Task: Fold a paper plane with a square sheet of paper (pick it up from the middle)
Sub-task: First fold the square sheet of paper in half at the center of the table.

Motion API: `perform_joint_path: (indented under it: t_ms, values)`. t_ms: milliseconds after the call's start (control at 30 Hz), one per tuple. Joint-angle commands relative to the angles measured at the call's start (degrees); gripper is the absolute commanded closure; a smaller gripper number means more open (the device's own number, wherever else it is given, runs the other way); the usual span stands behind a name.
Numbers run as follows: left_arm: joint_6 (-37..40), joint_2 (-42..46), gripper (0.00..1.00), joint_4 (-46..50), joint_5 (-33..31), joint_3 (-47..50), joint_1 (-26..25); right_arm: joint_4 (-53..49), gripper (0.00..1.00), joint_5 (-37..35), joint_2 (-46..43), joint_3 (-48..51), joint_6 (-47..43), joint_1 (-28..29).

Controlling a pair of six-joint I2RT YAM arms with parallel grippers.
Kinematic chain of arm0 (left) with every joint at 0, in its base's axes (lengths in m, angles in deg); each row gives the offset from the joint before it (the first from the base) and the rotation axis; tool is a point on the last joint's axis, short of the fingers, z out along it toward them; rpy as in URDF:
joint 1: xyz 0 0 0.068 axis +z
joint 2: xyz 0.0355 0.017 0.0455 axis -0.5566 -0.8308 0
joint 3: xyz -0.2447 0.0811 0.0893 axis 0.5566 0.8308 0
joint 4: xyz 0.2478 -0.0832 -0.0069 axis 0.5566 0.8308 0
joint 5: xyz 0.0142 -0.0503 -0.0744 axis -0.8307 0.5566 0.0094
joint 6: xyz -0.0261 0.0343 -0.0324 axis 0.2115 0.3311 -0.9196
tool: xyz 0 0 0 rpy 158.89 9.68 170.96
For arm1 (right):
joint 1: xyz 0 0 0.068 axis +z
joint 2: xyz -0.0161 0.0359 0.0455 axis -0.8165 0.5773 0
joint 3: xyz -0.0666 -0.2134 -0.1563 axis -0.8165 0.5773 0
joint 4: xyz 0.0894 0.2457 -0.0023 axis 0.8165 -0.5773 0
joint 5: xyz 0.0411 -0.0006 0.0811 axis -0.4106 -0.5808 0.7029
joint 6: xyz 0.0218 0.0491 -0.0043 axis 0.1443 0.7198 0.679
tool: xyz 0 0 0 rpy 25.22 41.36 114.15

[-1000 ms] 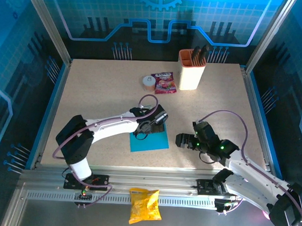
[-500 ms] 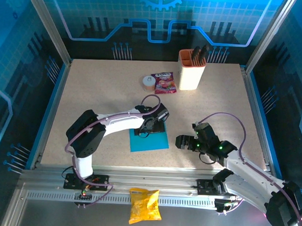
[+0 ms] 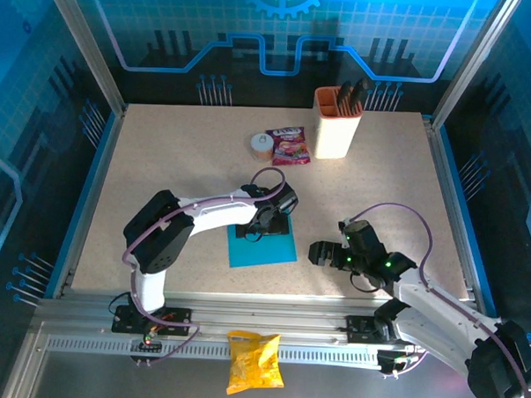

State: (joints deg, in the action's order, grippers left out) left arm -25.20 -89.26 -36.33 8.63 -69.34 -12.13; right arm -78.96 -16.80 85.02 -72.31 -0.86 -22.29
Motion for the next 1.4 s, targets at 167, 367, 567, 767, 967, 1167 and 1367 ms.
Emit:
perform_joint_path:
  t_ms: [167,367,567,767,967,1167,1367]
  values:
    - [0.69,-1.73,0.0,1.65,0.71,-1.11,0.25,0.96,0.01,0.87,-0.48,0.71,0.53,-1.07]
    - [0.13,-2.51,0.0,1.56,0.66,-0.66,0.04,1.27,0.01,0.89,-0.38,0.97,0.47,-1.25]
    - [0.01,-3.46,0.0,2.35,-0.22,-0.34,-0.27,1.7,0.01,1.23,-0.28,1.3,0.54,-1.6]
    - [-1.16,-4.34,0.0,3.25,-1.41,-0.23,-0.74,1.89,0.01,1.34,-0.15,1.37,0.36,-1.94]
    - [-1.6,-5.73,0.0,3.62,-1.76,-0.23,-1.1,1.82,0.01,1.46,-0.11,1.3,0.45,-2.28]
    - [-1.69,-6.31,0.0,3.49,-2.12,0.11,-1.5,1.39,0.01,1.25,-0.45,1.21,0.66,-2.56]
    - [-1.63,-5.84,0.0,3.23,-2.38,0.52,-1.72,0.89,0.01,1.17,-0.91,1.16,0.8,-2.74]
